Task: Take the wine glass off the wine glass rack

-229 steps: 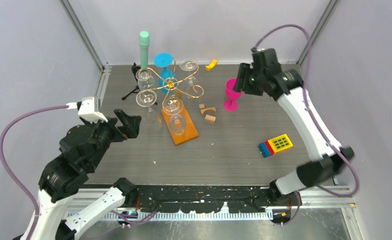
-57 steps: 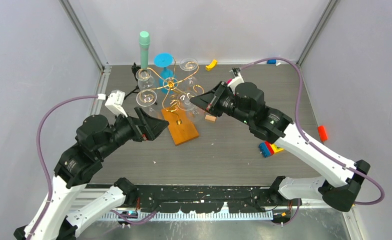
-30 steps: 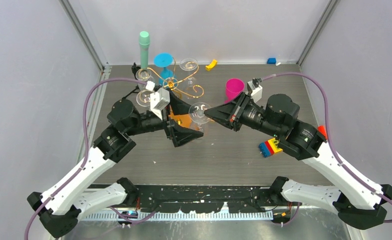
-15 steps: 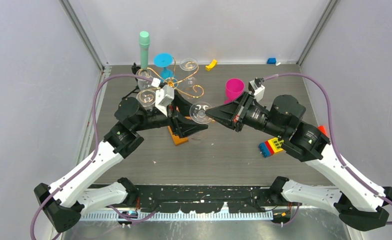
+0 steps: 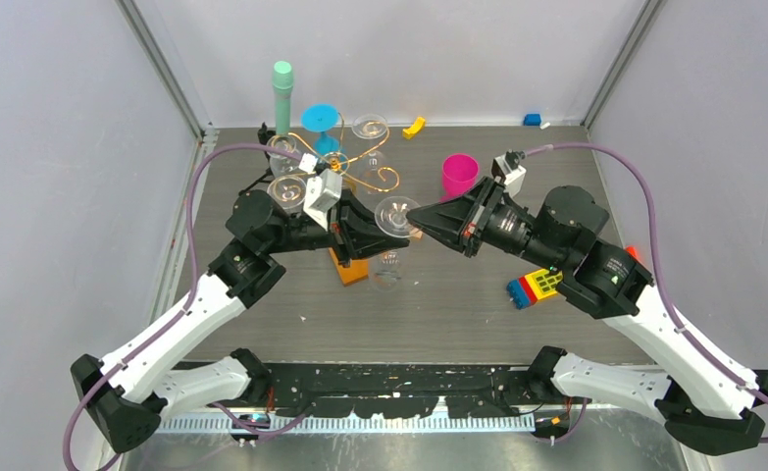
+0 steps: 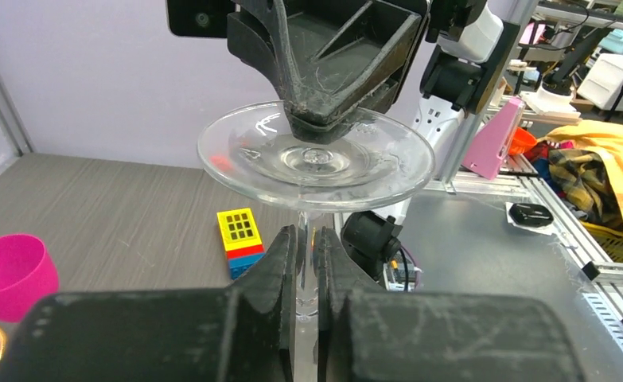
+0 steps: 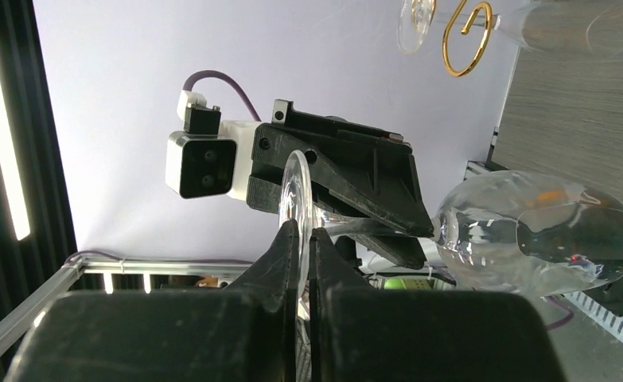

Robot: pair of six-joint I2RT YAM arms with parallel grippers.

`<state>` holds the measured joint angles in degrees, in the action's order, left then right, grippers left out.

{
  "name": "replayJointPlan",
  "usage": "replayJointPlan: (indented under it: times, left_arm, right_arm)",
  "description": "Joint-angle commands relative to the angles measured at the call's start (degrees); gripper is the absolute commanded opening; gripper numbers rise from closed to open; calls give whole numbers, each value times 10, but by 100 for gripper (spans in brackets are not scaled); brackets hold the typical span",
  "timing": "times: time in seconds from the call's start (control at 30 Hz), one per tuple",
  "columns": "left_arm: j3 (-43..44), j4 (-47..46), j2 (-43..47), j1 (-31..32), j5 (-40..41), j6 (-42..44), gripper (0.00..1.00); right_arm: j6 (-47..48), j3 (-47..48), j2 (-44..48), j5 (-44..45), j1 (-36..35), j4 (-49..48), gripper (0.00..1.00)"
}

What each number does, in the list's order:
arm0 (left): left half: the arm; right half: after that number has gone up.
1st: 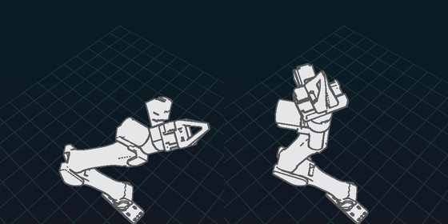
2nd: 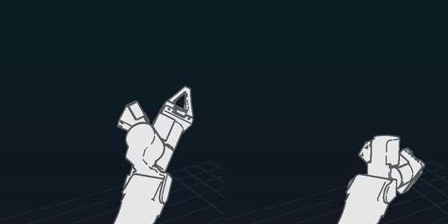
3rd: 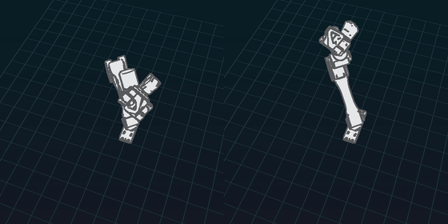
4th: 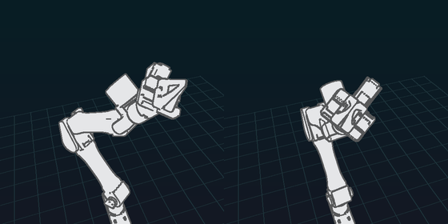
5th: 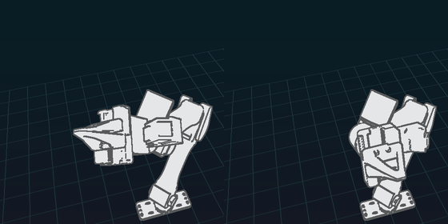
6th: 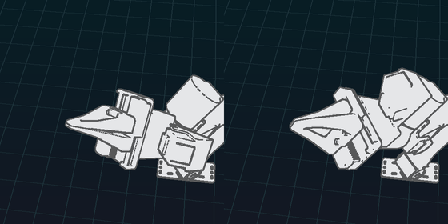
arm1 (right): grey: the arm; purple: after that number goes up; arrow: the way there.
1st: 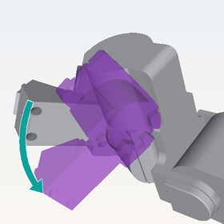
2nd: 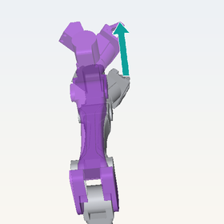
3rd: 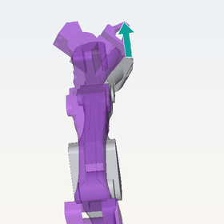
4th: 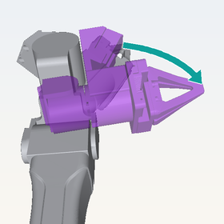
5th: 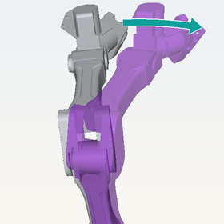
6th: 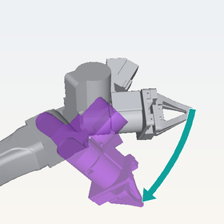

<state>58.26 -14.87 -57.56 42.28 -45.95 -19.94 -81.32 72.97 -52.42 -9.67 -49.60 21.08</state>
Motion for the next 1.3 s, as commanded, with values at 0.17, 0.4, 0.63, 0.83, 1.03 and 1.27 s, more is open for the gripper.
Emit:
replayJointPlan:
  times: [0.17,0.4,0.63,0.83,1.03,1.27]
  left_arm:
    - [19,-79,-1,3,83,-26,0]
    - [27,-136,1,3,241,-97,0]
    - [27,-201,2,3,413,-224,0]
    - [8,-219,12,3,551,-353,0]
    - [-2,-293,2,6,540,-377,0]
    - [-5,-330,-11,9,541,-412,0]
  right_arm:
    - [131,5,33,30,-4,-78,57]
    - [226,-31,95,147,-4,-52,74]
    - [285,-97,159,172,-4,-75,78]
    - [280,-134,153,113,-4,-154,78]
    - [272,-141,138,25,-4,-246,76]
    - [252,-104,96,18,-4,-238,66]
